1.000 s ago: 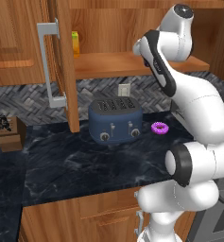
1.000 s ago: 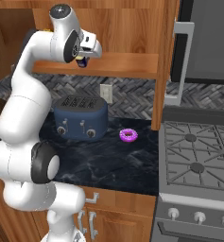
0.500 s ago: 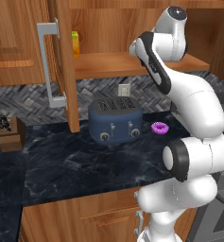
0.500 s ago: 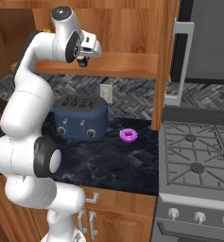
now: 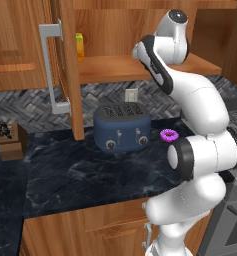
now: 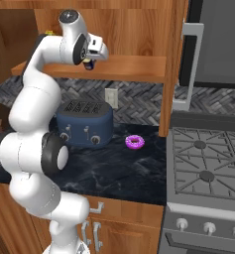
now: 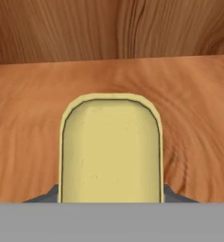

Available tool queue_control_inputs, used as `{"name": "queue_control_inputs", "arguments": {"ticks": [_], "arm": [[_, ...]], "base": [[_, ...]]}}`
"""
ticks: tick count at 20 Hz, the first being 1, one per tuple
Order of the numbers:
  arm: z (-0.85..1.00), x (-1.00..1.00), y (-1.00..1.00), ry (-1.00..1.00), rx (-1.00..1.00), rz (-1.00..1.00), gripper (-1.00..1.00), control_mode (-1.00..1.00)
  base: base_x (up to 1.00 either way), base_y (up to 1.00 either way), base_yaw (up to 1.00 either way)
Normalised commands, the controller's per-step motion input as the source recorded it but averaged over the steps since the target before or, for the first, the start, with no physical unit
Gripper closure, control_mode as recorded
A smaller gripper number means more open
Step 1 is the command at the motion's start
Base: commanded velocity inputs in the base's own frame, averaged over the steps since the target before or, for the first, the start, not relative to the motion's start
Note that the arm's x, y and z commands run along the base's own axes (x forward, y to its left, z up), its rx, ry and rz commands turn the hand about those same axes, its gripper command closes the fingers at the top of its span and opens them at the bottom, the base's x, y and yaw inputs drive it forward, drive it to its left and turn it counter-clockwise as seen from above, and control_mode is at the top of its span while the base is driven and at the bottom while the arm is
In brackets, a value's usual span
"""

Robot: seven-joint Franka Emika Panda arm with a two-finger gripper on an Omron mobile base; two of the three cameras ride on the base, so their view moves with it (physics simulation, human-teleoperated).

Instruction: Pick the cereal and canned food from the counter and place them in the cabinets closest to them.

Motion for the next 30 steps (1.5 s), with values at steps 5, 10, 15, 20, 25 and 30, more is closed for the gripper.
{"name": "queue_control_inputs", "arguments": {"ticks": [5,10,15,20,25,30], "arm": [[0.00,0.21,0.00,0.07,-0.03,0.00,1.00,-1.00],[0.00,0.00,0.00,0.00,0.00,0.00,1.00,-1.00],[0.00,0.00,0.00,0.00,0.00,0.00,-1.00,-1.00],[0.00,0.00,0.00,0.00,0.00,0.00,-1.00,-1.00],[0.02,-0.03,0.00,0.00,0.00,0.00,-1.00,-1.00],[0.11,-0.56,-0.04,-0.01,-0.02,0.00,-1.00,-1.00]], "base": [[0.00,0.00,0.00],[0.00,0.00,0.00],[0.00,0.00,0.00],[0.00,0.00,0.00],[0.00,0.00,0.00],[0.00,0.00,0.00]]}}
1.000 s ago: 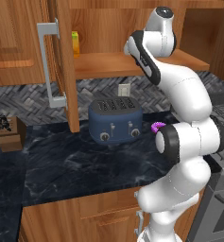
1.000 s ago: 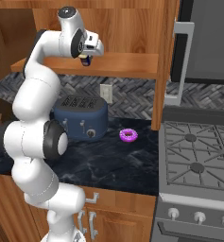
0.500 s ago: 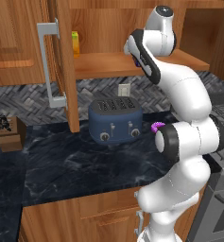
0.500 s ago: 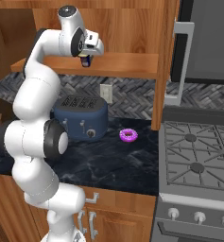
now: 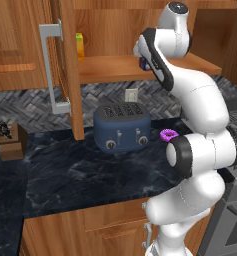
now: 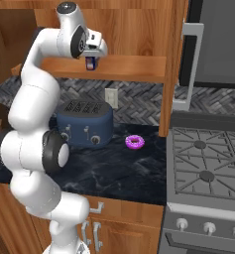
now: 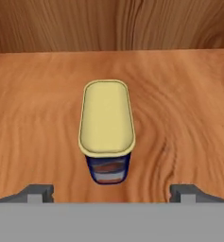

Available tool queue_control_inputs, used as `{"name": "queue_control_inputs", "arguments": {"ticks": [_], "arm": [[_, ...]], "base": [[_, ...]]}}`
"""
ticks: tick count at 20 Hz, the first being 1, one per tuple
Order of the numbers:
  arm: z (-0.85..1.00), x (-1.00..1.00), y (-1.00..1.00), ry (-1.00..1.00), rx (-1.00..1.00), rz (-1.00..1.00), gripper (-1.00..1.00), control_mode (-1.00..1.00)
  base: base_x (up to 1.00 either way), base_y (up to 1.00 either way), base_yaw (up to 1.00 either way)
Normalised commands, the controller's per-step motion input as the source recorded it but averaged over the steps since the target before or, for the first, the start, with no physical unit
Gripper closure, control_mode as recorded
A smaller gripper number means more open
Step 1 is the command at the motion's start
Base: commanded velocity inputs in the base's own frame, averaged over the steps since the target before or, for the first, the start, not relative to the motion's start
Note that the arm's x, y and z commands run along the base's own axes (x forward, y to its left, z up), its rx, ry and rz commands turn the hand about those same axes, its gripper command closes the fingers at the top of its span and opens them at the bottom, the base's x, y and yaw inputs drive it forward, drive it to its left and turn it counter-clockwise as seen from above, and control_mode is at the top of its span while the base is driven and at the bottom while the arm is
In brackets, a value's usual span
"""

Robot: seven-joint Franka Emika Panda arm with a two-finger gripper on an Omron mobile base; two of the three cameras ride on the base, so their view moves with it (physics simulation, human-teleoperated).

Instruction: Pick the cereal and canned food from the counter and place them in the cabinets closest to them.

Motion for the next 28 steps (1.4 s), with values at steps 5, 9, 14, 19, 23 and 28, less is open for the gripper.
{"name": "queue_control_inputs", "arguments": {"ticks": [5,9,14,19,23,28], "arm": [[-0.12,-0.95,-0.07,-0.01,-0.07,0.03,-1.00,-1.00],[-0.67,-1.00,-0.03,0.00,-0.11,0.07,-1.00,-1.00],[-0.92,-1.00,-0.01,-0.03,-0.11,0.06,-1.00,-1.00],[-1.00,-1.00,-0.17,-0.12,-0.07,0.04,-1.00,-1.00],[-0.51,-0.98,-0.42,-0.15,0.00,0.04,-1.00,-1.00],[0.03,-0.78,-0.43,-0.31,0.17,-0.01,-1.00,-1.00]], "base": [[0.00,0.00,0.00],[0.00,0.00,0.00],[0.00,0.00,0.00],[0.00,0.00,0.00],[0.00,0.00,0.00],[0.00,0.00,0.00]]}}
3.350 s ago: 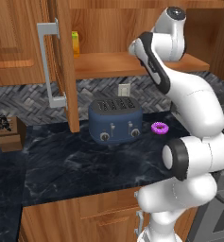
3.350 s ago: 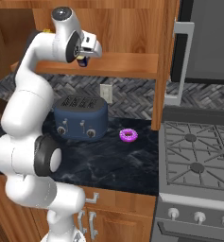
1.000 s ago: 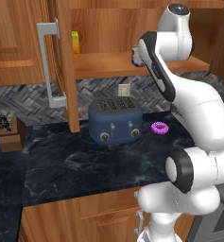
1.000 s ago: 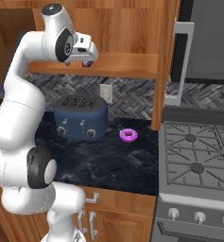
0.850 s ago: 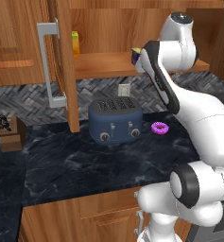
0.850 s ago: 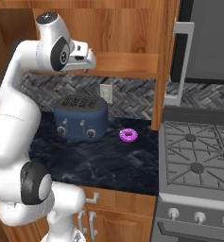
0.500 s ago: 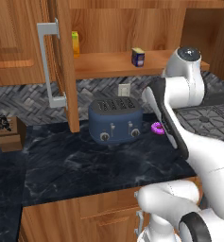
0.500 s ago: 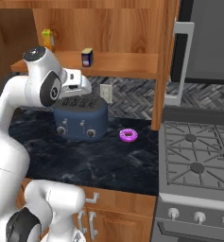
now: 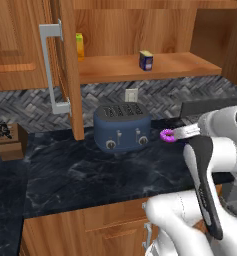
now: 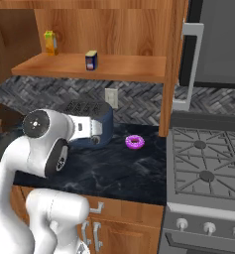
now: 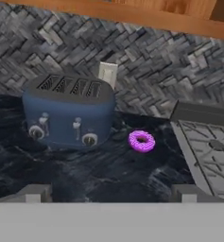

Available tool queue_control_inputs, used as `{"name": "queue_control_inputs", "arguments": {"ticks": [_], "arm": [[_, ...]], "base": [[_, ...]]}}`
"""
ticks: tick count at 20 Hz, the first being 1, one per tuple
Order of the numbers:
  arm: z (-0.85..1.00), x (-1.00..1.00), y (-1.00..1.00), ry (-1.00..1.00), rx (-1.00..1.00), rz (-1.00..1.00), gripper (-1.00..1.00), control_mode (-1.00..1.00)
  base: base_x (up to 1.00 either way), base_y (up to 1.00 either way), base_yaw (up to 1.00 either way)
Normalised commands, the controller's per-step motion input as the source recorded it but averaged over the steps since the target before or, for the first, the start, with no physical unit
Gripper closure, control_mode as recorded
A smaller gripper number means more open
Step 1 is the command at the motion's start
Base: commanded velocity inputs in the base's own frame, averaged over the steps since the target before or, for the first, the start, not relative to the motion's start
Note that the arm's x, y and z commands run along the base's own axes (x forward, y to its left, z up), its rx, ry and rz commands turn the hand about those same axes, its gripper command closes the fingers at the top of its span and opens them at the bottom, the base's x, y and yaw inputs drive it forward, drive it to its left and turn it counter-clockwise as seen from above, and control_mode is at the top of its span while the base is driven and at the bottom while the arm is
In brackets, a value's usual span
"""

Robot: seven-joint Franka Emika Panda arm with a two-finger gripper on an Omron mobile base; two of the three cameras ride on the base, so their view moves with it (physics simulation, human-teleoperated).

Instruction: Pick the cereal and canned food from the counter and place them in the cabinets closest to them.

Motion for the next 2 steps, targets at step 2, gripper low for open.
{"name": "queue_control_inputs", "arguments": {"ticks": [2], "arm": [[0.19,-0.46,-0.32,-0.35,0.20,-0.05,-1.00,-1.00]], "base": [[0.00,0.00,0.00]]}}
